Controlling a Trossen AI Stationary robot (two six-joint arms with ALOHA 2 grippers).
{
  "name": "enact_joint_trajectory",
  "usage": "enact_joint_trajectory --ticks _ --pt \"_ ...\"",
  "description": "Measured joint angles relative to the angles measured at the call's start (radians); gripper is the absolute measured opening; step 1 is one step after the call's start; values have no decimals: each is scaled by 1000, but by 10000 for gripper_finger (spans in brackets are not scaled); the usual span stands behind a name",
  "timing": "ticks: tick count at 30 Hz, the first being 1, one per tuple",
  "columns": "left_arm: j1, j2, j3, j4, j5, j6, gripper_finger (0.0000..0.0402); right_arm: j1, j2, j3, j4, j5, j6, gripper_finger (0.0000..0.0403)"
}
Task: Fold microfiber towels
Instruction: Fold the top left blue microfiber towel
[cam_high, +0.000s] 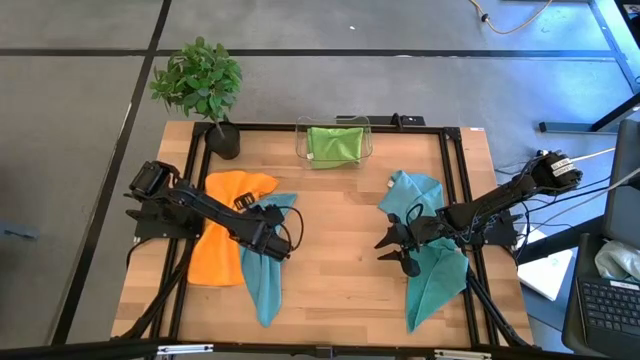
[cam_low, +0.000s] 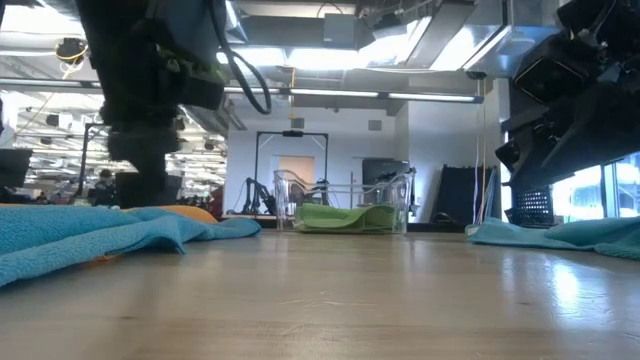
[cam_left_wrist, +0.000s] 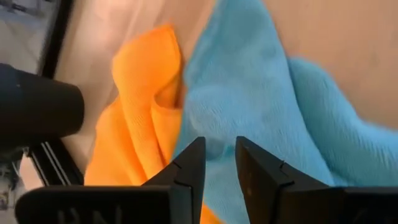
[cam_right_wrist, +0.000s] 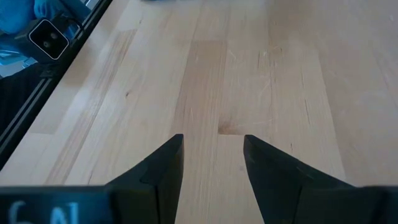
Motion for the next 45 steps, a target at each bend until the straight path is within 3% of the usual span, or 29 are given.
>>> enact_joint_trajectory --ticks 9,15,23,29,35,39,45 --pt "-55 0 0 8 -108 211 80 0 0 0 4 -7 11 170" --pt "-52 0 0 -11 108 487 80 0 0 0 7 -56 9 170" --pt "19 -46 0 3 170 658 80 8 0 0 1 -91 -21 170" --pt "128 -65 0 8 348 791 80 23 0 0 -4 -91 -61 170" --pt "229 -65 0 7 377 899 80 38 0 0 -4 -90 -73 170" --pt "288 -52 0 18 497 990 80 45 0 0 -4 -91 -80 170" --pt "334 -52 0 29 504 1051 80 45 0 0 -12 -91 -100 170"
